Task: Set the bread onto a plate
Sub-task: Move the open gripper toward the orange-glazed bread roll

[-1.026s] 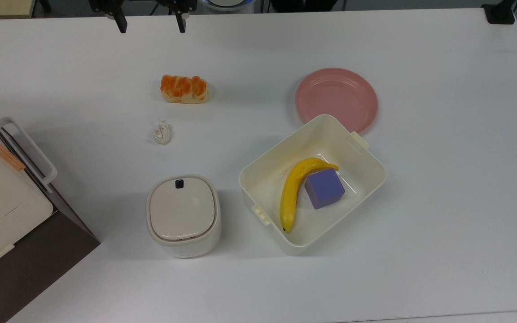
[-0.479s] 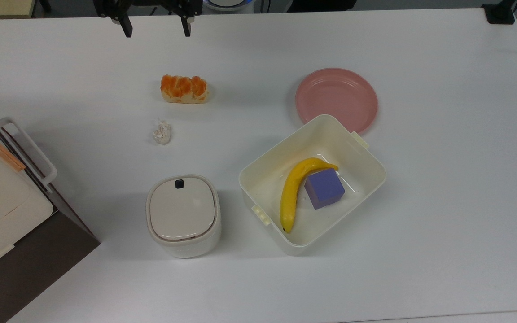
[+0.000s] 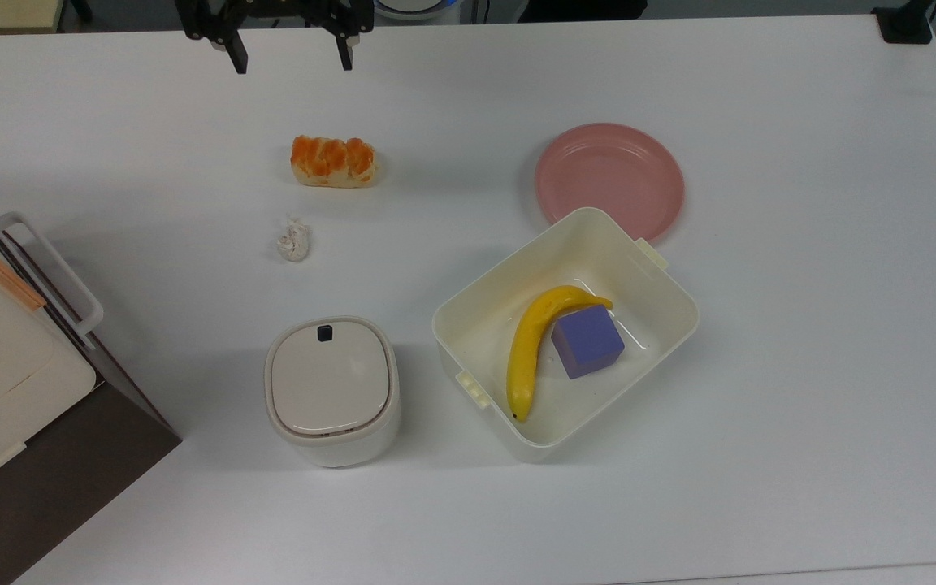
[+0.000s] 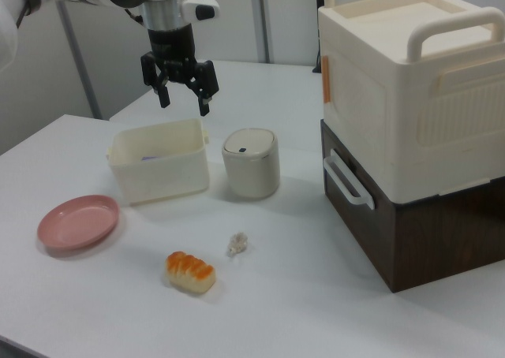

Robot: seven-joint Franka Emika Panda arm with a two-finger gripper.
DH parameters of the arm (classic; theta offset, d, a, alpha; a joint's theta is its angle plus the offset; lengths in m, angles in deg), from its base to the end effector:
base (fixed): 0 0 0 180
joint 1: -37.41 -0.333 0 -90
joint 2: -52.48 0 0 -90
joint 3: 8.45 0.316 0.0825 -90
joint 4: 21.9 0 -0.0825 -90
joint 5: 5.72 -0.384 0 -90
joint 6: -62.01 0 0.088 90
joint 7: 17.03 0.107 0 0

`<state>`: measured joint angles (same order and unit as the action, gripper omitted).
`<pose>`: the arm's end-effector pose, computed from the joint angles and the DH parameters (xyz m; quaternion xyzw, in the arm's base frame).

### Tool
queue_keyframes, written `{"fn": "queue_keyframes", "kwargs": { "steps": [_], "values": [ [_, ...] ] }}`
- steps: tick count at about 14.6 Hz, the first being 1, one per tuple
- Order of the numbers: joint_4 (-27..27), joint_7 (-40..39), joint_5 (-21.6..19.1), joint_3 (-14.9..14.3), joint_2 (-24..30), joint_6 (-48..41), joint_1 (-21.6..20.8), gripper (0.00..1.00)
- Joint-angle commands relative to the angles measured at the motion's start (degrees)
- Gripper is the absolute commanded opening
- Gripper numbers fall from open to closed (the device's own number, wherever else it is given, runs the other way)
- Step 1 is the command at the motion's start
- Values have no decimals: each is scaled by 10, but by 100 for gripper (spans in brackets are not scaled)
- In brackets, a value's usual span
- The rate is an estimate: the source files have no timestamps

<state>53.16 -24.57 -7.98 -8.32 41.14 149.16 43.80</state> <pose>0.6073 -0.0624 0.6273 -0.9997 -0.0123 -0.0089 0.0190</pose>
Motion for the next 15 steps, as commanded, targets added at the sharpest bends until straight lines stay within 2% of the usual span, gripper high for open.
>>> {"fn": "queue_keyframes", "kwargs": {
  "steps": [1,2,3,4,5,8,11,14,15],
  "values": [
    [20,-19,16,3,11,-6,-6,100],
    [31,-22,29,5,14,-5,-6,100],
    [48,-48,54,20,22,-4,-5,100],
    [76,-95,89,38,35,-3,-2,100],
    [104,-133,107,44,48,-1,-1,100],
    [191,-237,125,45,106,18,-1,100],
    [267,-353,172,46,134,40,-8,99],
    [340,-359,250,52,131,71,-47,97],
    [349,-358,254,52,122,76,-57,96]
  ]
}}
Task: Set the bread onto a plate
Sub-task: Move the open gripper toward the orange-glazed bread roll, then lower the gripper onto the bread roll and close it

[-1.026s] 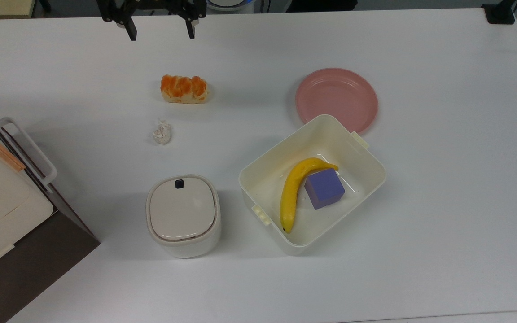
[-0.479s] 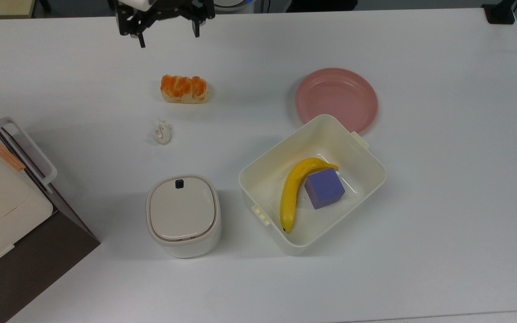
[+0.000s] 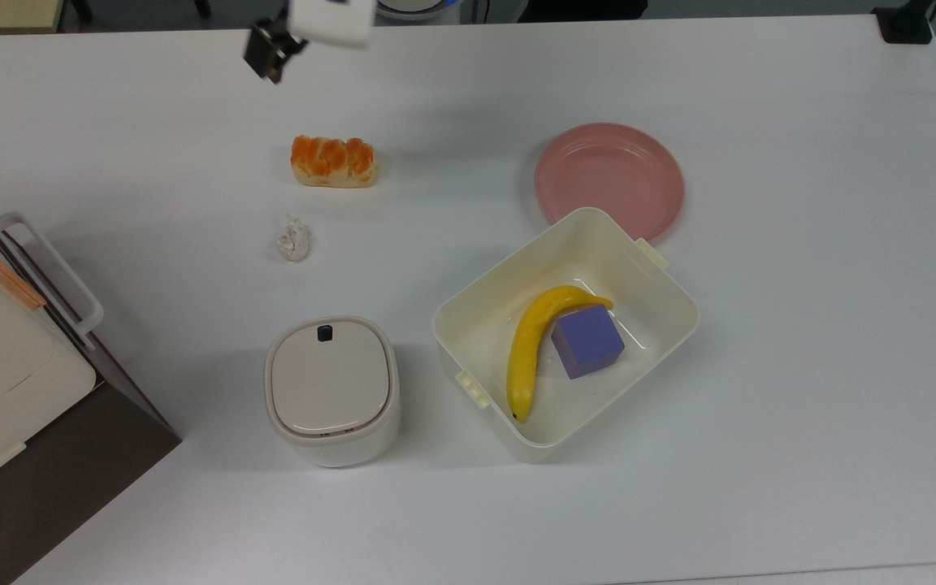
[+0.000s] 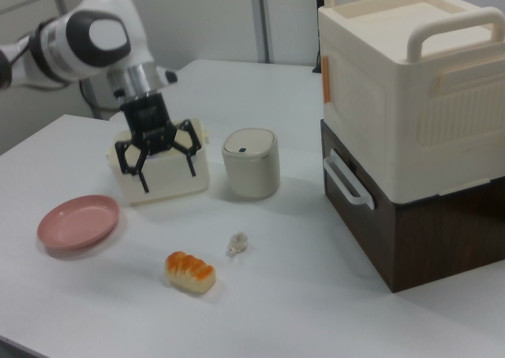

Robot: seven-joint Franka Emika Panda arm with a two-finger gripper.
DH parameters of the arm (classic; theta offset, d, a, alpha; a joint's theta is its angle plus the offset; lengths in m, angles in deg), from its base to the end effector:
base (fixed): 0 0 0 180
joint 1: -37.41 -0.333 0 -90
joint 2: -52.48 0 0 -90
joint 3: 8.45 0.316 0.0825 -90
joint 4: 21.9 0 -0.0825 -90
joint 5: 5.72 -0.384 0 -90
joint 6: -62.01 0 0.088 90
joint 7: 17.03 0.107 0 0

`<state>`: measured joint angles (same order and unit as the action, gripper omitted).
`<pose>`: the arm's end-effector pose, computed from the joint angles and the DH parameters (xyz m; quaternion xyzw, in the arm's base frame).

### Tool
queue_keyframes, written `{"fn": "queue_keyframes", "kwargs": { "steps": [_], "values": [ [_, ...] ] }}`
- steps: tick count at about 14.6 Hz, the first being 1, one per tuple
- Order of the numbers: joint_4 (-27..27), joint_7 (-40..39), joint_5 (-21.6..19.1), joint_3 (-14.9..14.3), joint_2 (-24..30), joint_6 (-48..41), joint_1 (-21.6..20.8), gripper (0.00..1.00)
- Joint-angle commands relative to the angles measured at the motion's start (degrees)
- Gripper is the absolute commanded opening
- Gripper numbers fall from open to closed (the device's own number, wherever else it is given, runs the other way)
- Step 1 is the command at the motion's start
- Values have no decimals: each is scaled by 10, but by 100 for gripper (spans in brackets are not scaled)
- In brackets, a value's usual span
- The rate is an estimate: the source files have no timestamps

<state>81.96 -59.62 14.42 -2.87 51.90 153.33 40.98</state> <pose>0.5421 -0.0173 0.5143 0.8960 0.3934 -0.1654 0.1230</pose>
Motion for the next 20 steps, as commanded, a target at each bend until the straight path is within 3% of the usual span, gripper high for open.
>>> {"fn": "queue_keyframes", "kwargs": {
  "steps": [1,3,5,10,13,20],
  "values": [
    [63,0,36,-2,2,39,-43,95],
    [58,37,56,-1,-40,43,-67,94],
    [69,79,103,-1,-75,60,-90,91],
    [114,88,169,9,-101,89,-83,90],
    [155,91,195,11,-103,114,-78,90],
    [173,91,216,13,-123,119,-79,84]
  ]
}}
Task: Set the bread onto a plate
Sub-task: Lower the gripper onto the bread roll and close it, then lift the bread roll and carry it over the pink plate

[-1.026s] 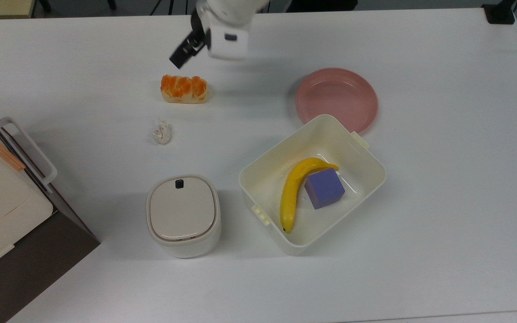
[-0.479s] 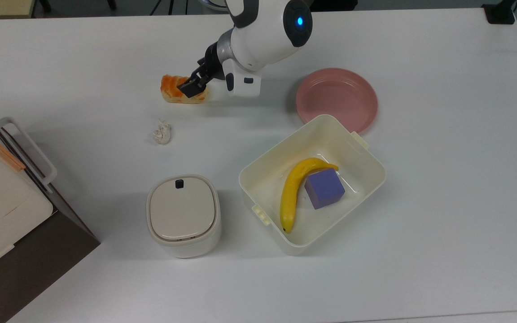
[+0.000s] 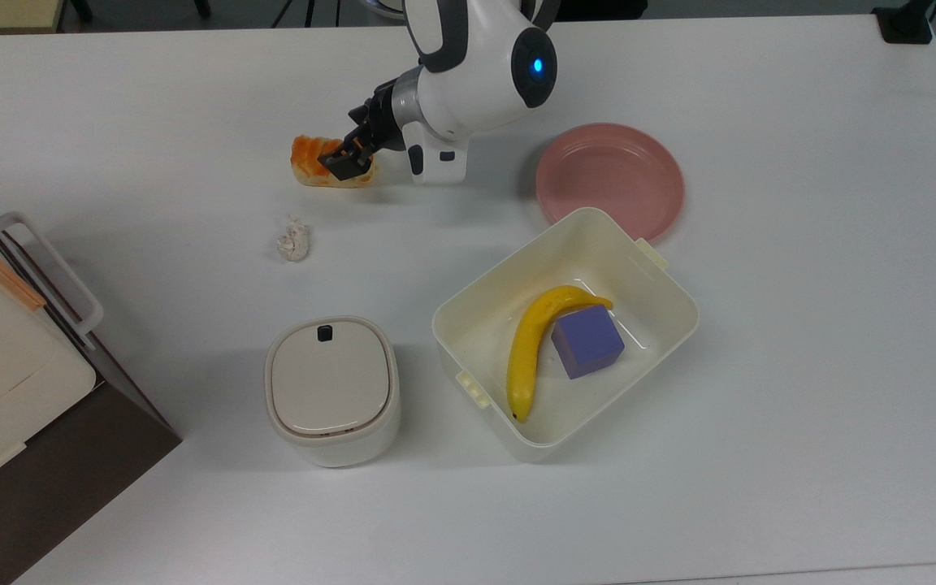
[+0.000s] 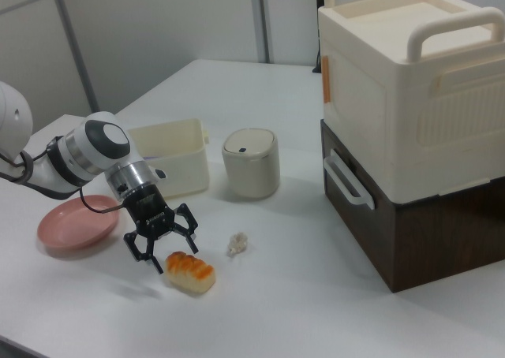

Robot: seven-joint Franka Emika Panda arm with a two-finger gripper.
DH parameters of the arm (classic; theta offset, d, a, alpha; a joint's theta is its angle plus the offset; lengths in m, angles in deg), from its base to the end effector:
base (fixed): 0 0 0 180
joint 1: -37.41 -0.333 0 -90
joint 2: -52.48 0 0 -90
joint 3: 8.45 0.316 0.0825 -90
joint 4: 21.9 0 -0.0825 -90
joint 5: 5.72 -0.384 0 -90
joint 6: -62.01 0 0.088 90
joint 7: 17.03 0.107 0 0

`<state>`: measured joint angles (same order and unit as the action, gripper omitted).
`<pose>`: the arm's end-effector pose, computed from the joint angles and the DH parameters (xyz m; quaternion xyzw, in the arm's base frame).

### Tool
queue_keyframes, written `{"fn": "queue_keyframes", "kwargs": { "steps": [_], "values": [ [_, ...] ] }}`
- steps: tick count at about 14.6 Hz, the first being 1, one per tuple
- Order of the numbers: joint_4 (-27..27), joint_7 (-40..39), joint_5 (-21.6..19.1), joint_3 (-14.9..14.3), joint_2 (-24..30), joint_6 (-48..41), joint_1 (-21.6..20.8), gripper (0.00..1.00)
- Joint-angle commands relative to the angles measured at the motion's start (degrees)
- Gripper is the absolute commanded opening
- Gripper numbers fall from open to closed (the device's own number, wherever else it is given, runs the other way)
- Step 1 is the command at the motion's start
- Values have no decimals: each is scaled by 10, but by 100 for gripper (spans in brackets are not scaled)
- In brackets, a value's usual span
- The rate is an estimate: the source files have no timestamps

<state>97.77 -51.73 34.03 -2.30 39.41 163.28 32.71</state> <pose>0.5240 0.0427 0.2991 0.7779 0.4958 -0.3078 0.2331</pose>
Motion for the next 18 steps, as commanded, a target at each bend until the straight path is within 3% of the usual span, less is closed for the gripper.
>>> {"fn": "queue_keyframes", "kwargs": {
  "steps": [1,3,7,12,16,18],
  "values": [
    [14,12,25,7,-5,19,5,83],
    [12,9,32,7,-7,38,10,67],
    [11,-5,38,7,-7,40,11,22],
    [-26,-6,25,13,2,37,12,20],
    [-171,30,-153,13,15,4,34,20],
    [-210,114,-220,13,17,-12,49,19]
  ]
}}
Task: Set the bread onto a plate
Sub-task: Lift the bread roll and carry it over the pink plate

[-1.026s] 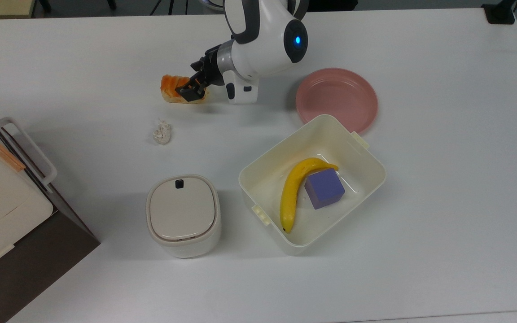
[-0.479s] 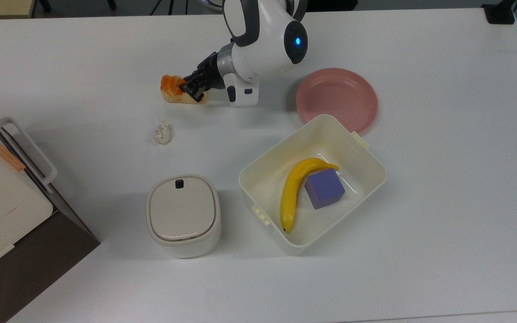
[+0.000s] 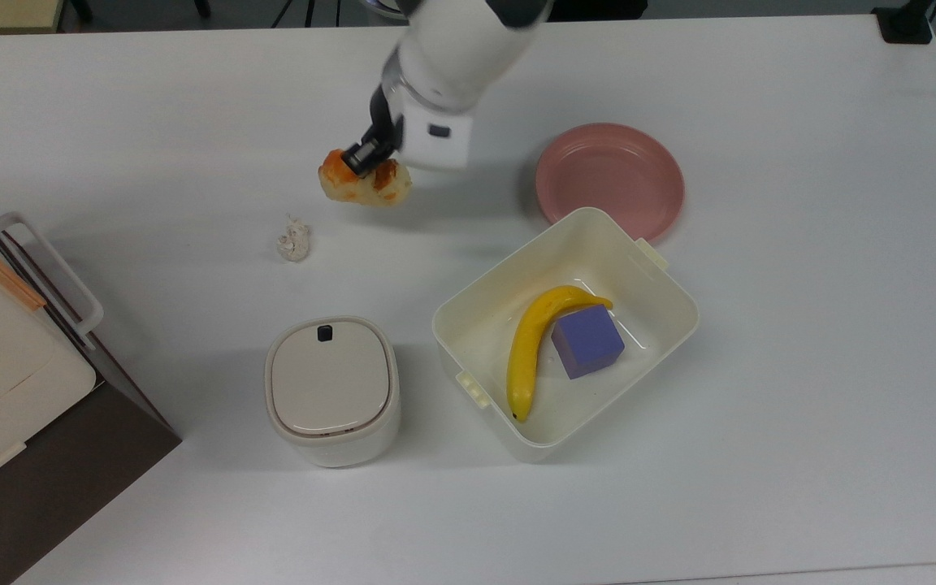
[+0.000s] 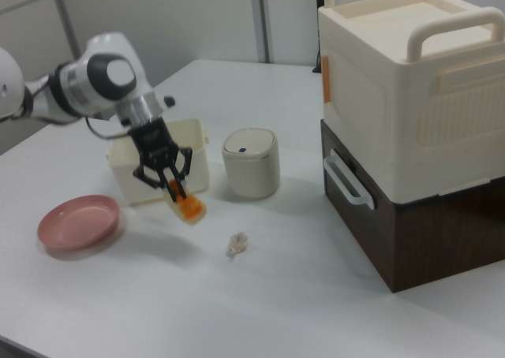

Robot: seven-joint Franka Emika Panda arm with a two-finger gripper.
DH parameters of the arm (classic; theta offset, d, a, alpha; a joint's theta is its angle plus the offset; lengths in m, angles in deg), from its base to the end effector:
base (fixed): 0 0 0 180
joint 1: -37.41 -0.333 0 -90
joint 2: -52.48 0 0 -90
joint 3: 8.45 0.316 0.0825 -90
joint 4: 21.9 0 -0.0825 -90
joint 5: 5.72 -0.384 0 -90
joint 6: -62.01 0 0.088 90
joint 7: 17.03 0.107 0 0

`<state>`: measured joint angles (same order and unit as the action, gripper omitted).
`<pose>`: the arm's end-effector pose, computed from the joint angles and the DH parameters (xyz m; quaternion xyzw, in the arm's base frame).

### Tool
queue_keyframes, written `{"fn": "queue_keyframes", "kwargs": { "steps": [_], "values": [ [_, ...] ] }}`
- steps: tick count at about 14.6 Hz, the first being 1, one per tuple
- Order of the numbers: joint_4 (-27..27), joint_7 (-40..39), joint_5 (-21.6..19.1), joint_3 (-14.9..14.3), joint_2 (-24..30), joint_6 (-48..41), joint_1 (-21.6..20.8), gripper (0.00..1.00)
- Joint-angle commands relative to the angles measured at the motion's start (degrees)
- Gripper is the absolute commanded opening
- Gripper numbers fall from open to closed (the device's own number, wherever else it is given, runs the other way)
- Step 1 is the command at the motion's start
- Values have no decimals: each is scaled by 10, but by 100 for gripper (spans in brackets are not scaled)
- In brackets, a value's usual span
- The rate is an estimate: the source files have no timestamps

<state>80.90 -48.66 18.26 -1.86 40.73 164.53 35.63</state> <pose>0.5945 0.0488 0.4247 0.8938 0.3955 -0.1366 0.1613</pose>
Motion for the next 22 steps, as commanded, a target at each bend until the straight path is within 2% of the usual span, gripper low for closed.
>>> {"fn": "queue_keyframes", "kwargs": {
  "steps": [1,4,6,7,9,10,11,13,14,18,22],
  "values": [
    [-39,109,-70,10,13,-25,20,18],
    [-32,167,-105,14,35,-24,14,17],
    [-14,223,-109,30,46,-27,4,16],
    [3,253,-109,32,56,-27,-8,16],
    [48,345,-111,32,87,-20,-60,15],
    [57,384,-125,32,99,-15,-79,15],
    [60,407,-148,32,107,-8,-96,15],
    [58,466,-159,33,107,6,-126,14],
    [59,505,-162,33,102,46,-136,14],
    [51,628,-148,33,41,125,-189,14],
    [35,725,-77,54,-21,159,-207,13]
  ]
}}
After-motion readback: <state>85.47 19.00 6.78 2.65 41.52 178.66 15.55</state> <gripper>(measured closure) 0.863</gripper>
